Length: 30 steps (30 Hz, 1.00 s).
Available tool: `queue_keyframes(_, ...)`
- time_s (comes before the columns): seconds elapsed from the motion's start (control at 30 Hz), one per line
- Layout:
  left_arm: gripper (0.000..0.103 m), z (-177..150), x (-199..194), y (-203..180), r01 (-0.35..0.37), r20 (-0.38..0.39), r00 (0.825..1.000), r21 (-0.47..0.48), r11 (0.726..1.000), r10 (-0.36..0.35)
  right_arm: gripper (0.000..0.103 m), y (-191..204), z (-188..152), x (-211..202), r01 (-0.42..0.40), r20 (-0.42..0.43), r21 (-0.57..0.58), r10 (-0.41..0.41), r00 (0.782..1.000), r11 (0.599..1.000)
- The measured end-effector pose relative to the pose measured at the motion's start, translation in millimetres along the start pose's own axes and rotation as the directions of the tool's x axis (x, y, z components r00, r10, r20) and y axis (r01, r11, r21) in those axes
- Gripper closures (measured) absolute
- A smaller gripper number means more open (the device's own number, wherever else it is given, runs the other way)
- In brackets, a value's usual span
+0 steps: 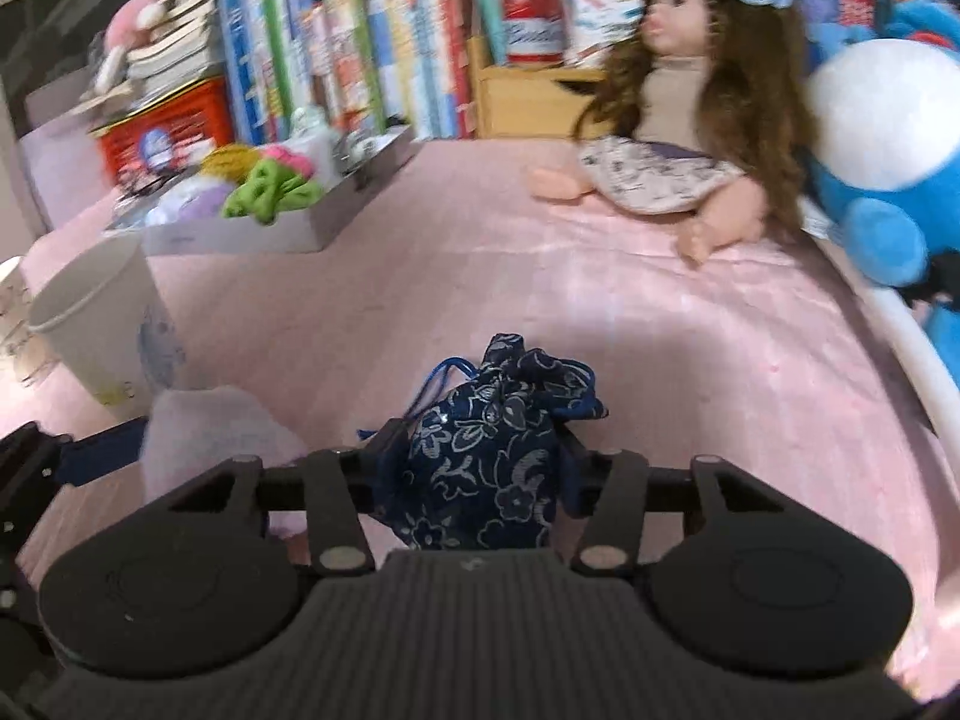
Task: Organize soft objects
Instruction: 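Carry floral pouch in right gripper while left gripper carries lavender cloth to tray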
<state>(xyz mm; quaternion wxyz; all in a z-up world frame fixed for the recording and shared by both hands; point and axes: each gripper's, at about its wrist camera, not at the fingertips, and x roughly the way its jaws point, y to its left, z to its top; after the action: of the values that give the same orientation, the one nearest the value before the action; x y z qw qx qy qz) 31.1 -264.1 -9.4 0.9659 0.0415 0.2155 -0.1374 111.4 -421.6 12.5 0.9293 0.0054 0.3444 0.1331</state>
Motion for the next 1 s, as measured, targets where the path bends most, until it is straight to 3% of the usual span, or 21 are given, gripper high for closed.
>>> queue_keyframes(0.3, 0.016, 0.7, 0.2, -1.3, 0.017, 0.000, 1.000, -0.003, 1.000, -0.017, 0.054, 16.3, 7.8, 6.7, -0.108, -0.084, -0.077, 0.101, 0.991, 0.991)
queue_keyframes(0.5, 0.018, -0.7, -0.7, 1.8, 0.044, -0.006, 0.999, -0.006, 0.999, -0.044, 0.055, 14.6, 6.4, 3.7, -0.194, -0.108, -0.041, 0.189, 0.976, 0.980)
queue_keyframes(0.77, 0.059, -1.7, -10.4, 8.4, 0.081, -0.002, 0.997, -0.008, 0.997, -0.081, 0.056, 3.3, 8.0, -0.1, -0.205, -0.086, 0.040, 0.208, 0.974, 0.978)
queue_keyframes(0.87, 0.069, 0.0, -14.4, 11.5, 0.091, -0.004, 0.996, -0.018, 0.996, -0.091, 0.056, -0.6, 6.0, -3.2, -0.188, -0.070, 0.072, 0.193, 0.979, 0.980)
queue_keyframes(1.0, 0.073, 3.0, -25.5, 14.0, 0.101, 0.020, 0.995, 0.000, 0.995, -0.101, 0.056, -3.2, 2.4, -11.1, -0.153, -0.028, 0.115, 0.158, 0.987, 0.981)
